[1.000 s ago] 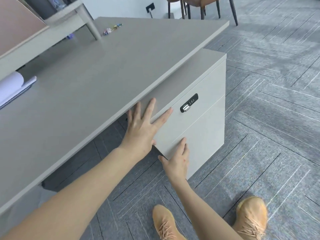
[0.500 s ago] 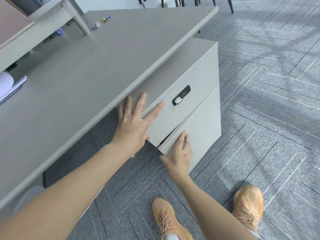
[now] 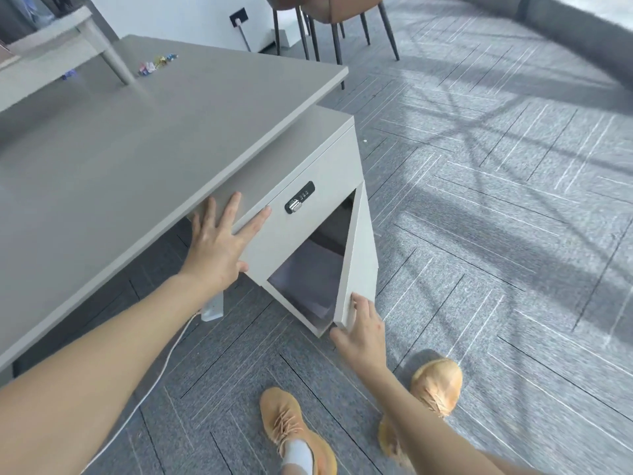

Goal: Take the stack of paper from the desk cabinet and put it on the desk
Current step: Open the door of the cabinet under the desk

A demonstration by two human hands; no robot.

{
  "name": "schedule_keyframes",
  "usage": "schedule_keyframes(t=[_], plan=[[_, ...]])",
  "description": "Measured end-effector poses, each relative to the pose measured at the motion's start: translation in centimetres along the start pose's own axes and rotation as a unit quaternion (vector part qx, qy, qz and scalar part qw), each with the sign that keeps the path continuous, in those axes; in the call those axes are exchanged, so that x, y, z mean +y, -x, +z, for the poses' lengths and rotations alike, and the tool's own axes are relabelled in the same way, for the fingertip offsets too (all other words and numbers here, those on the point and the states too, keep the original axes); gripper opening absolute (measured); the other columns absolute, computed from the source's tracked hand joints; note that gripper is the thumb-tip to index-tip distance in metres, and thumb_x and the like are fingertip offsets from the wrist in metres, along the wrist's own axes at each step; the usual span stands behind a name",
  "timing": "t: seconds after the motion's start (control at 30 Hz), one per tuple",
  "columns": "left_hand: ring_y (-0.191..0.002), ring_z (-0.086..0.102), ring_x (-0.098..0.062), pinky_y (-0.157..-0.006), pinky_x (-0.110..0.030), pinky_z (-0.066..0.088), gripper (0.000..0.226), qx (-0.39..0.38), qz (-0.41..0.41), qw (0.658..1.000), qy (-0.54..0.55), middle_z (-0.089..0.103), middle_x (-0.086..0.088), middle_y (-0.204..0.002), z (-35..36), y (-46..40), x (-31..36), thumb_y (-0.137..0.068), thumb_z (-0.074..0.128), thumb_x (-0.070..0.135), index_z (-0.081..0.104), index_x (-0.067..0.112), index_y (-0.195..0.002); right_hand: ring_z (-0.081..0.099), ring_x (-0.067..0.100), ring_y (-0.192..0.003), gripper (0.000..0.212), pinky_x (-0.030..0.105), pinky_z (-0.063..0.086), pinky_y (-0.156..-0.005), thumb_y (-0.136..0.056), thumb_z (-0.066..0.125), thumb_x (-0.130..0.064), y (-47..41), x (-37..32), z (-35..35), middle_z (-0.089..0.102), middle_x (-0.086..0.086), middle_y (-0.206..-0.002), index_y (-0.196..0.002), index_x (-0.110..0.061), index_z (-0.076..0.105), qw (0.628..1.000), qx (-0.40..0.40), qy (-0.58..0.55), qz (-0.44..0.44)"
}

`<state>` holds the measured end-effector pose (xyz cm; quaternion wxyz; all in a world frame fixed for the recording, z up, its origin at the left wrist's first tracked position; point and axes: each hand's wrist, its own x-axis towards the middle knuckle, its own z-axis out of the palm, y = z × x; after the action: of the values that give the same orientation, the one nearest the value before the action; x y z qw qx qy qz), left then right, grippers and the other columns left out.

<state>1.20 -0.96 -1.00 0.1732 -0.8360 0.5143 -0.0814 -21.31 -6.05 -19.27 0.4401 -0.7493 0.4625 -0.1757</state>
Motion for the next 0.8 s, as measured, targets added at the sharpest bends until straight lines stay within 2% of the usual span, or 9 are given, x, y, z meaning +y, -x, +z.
schedule_keyframes(t=[0.07,0.2,0.33,0.4,0.5,0.53,0.6,0.7,0.8], plan=[[-0.142,0.010,-0.056,-0.112,-0.071,0.019,0.118,-0.003,-0.001,1.000,-0.008,0.002,-0.017,-0.164,-0.2,0.0,0.1,-0.070,0.085,0.024,0.004,0.044,-0.153,0.057,0.030,-0.107,0.051,0.045,0.045,-0.095,-0.073,0.066,-0.020,0.4,0.7,-1.6,0.061,0.007,-0.117,-0.121,-0.012,0.049,1.000,-0.018,0.001,0.015],[-0.142,0.012,-0.056,-0.113,-0.067,0.022,0.117,-0.013,-0.012,1.000,-0.023,0.002,-0.016,-0.164,-0.6,0.2,0.4,-0.072,0.083,0.027,0.000,0.045,-0.153,0.063,0.023,-0.102,0.053,0.043,0.054,-0.086,-0.079,0.059,-0.019,0.4,3.3,-4.2,0.065,-0.005,-0.120,-0.129,-0.034,0.049,0.998,0.001,-0.008,0.056],[-0.143,0.013,-0.053,-0.115,-0.062,0.023,0.116,-0.005,-0.025,0.999,-0.024,0.001,-0.013,-0.165,-0.7,0.3,0.8,-0.074,0.081,0.027,-0.002,0.047,-0.152,0.059,0.018,-0.087,0.049,0.033,0.051,-0.074,-0.082,0.061,0.002,-0.4,4.8,-7.6,0.064,-0.001,-0.100,-0.124,-0.023,0.068,0.985,0.106,-0.050,0.125],[-0.141,0.015,-0.053,-0.114,-0.060,0.025,0.116,-0.003,-0.036,0.999,-0.033,0.003,-0.013,-0.165,-0.8,0.3,1.1,-0.074,0.081,0.028,-0.002,0.046,-0.152,0.061,0.020,-0.086,0.043,0.036,0.055,-0.073,-0.084,0.060,0.004,-1.1,5.2,-9.4,0.065,0.004,-0.102,-0.119,-0.019,0.069,0.970,0.159,-0.073,0.169],[-0.141,0.016,-0.054,-0.115,-0.059,0.026,0.116,-0.001,-0.041,0.998,-0.043,0.005,-0.014,-0.165,-0.7,0.1,1.3,-0.073,0.082,0.027,-0.001,0.046,-0.153,0.065,0.024,-0.093,0.035,0.038,0.058,-0.074,-0.089,0.058,-0.001,-2.0,5.1,-11.4,0.068,0.009,-0.113,-0.121,-0.015,0.057,0.953,0.219,-0.117,0.176],[-0.141,0.015,-0.054,-0.115,-0.058,0.025,0.116,-0.002,-0.042,0.998,-0.043,0.004,-0.013,-0.165,-0.6,0.1,1.3,-0.074,0.081,0.027,-0.003,0.046,-0.152,0.064,0.023,-0.101,0.037,0.039,0.057,-0.080,-0.090,0.059,-0.004,-2.3,4.9,-11.8,0.066,0.007,-0.119,-0.124,-0.016,0.054,0.955,0.225,-0.112,0.159],[-0.143,0.014,-0.053,-0.116,-0.058,0.024,0.116,-0.002,-0.046,0.998,-0.041,0.002,-0.012,-0.165,-0.4,0.0,1.2,-0.075,0.080,0.028,-0.005,0.048,-0.151,0.056,0.021,-0.117,0.039,0.033,0.048,-0.094,-0.091,0.063,-0.008,-3.0,4.3,-12.5,0.058,0.004,-0.128,-0.128,-0.016,0.053,0.964,0.220,-0.084,0.119],[-0.143,0.014,-0.053,-0.117,-0.058,0.023,0.116,0.000,-0.045,0.998,-0.042,0.002,-0.013,-0.165,-0.2,0.0,1.2,-0.075,0.080,0.028,-0.006,0.048,-0.151,0.045,0.027,-0.129,0.043,0.027,0.039,-0.092,-0.091,0.064,-0.012,-4.3,3.7,-12.9,0.049,0.010,-0.137,-0.132,-0.014,0.050,0.971,0.211,-0.025,0.114],[-0.143,0.014,-0.054,-0.116,-0.059,0.021,0.116,0.002,-0.045,0.998,-0.040,0.002,-0.013,-0.165,-0.1,0.0,1.0,-0.074,0.080,0.025,-0.003,0.048,-0.152,0.022,0.038,-0.143,0.061,0.045,0.038,-0.108,-0.087,0.061,-0.011,-5.3,3.9,-12.9,0.022,0.017,-0.157,-0.143,-0.016,0.036,0.975,0.180,0.050,0.116]])
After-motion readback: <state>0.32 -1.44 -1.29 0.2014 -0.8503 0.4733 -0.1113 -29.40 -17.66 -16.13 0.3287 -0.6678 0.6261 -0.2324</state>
